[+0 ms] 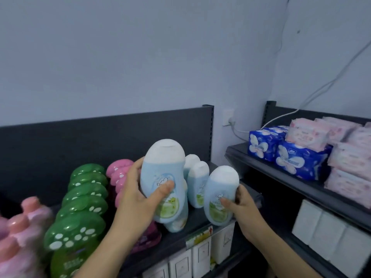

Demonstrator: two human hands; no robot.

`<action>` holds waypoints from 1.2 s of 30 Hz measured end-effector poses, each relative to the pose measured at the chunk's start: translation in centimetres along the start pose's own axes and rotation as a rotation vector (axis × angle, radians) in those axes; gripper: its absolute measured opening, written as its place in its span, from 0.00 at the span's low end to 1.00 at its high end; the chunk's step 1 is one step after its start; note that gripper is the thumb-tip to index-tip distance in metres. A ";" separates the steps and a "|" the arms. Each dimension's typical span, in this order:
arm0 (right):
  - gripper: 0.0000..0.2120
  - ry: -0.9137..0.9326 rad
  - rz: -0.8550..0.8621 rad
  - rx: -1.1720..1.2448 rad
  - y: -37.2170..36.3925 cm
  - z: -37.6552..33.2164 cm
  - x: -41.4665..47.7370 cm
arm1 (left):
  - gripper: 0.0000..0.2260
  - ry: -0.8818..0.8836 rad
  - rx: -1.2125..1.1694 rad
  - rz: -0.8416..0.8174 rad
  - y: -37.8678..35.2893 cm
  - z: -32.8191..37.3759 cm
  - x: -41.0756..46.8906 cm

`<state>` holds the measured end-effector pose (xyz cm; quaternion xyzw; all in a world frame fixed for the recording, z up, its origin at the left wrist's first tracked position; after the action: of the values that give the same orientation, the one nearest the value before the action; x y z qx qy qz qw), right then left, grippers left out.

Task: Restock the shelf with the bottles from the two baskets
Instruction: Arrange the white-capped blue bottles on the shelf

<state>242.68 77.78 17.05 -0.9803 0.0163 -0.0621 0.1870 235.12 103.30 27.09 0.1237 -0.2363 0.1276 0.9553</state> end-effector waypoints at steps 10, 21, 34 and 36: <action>0.24 -0.024 -0.185 -0.124 -0.1 2.3 3.7 | 0.28 -0.003 -0.019 0.019 -2.9 -0.1 3.3; 0.24 -0.097 -0.393 -0.066 -0.2 2.9 6.8 | 0.25 0.033 0.062 0.150 -6.7 1.2 4.1; 0.22 -0.037 -0.465 -0.211 0.6 4.2 8.3 | 0.26 0.062 0.160 0.228 -10.7 2.1 4.2; 0.24 -0.016 -0.474 -0.235 0.8 4.0 8.3 | 0.27 0.059 0.163 0.221 -11.4 2.2 4.3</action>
<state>251.43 78.08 14.01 -0.9721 -0.2083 -0.0940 0.0524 241.39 92.75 29.03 0.1704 -0.2093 0.2546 0.9286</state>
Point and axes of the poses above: each hand's wrist, its own x-axis towards the middle knuckle, its own y-axis out of the back of the hand, z = x × y, the point moved 6 cm from there along x, towards the middle knuckle, and after that the axes turned 12 degrees about x, right-handed, at the moved point
